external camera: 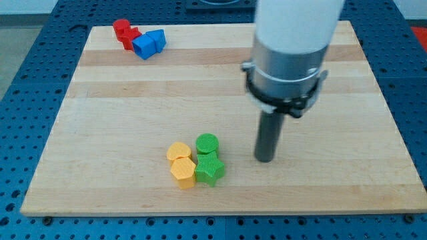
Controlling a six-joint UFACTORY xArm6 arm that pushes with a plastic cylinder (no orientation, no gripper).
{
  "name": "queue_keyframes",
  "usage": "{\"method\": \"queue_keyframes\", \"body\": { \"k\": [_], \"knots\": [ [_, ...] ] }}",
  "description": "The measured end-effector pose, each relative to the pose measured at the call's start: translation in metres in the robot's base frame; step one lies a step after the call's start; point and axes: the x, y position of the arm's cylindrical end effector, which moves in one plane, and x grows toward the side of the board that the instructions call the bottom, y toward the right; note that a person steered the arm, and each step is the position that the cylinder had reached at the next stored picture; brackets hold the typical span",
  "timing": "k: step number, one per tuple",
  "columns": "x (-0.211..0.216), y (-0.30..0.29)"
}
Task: Push the green star along with the yellow hexagon left and down a bit
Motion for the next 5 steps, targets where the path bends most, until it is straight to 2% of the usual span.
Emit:
{"method": "queue_keyframes", "body": {
  "k": [1,3,5],
  "knots": [
    [0.013,-0.046],
    [0.017,-0.064],
    [0.017,-0.114]
  ]
}}
